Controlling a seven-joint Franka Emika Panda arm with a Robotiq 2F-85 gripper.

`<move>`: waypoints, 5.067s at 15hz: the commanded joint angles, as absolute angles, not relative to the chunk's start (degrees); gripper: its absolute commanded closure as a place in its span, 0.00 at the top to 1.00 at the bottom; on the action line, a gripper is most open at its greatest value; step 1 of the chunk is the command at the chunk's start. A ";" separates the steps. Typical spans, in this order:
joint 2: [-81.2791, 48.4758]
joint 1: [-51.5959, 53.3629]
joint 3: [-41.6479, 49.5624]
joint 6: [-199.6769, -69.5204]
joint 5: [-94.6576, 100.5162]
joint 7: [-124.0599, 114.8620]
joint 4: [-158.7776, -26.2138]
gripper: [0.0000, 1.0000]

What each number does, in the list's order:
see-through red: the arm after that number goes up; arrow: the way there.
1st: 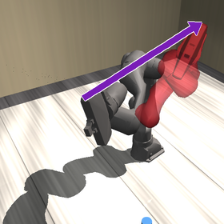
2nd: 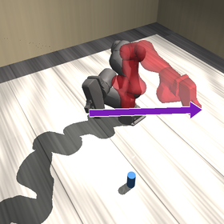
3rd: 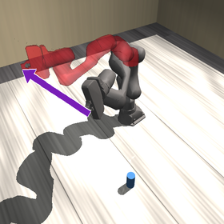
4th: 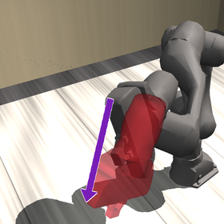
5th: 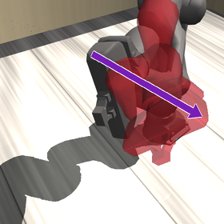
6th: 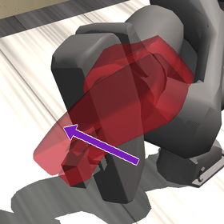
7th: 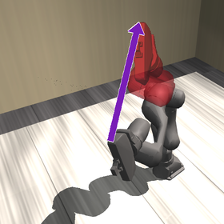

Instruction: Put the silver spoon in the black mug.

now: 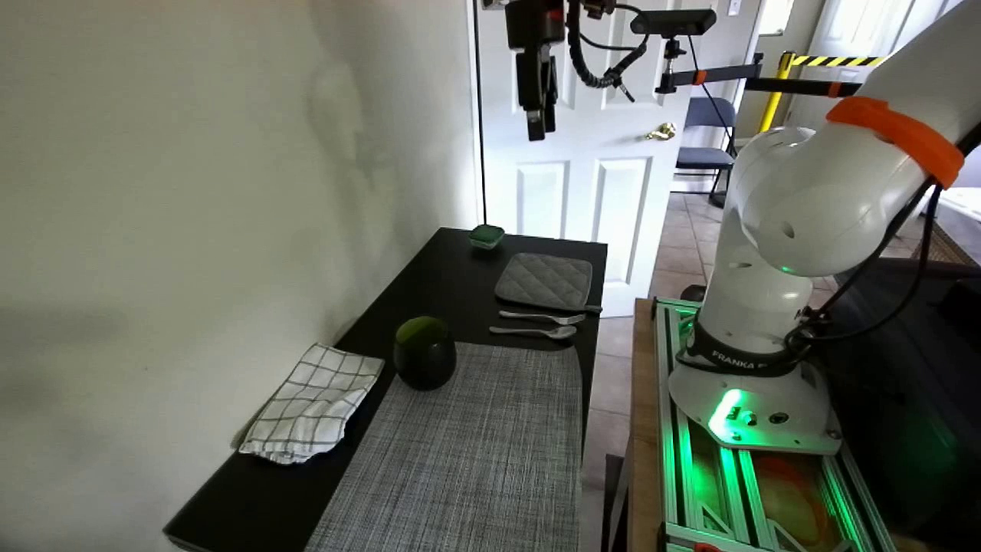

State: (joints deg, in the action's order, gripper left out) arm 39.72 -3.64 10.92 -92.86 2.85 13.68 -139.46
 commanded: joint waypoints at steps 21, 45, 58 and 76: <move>9.29 -3.64 8.02 -137.41 6.38 17.70 -158.86 1.00; -11.85 -2.52 9.36 -168.48 11.52 4.31 -158.04 0.70; -13.47 -0.13 12.84 -168.55 17.27 -0.16 -157.20 0.00; -7.50 -1.03 11.67 -166.52 16.09 0.64 -157.74 0.03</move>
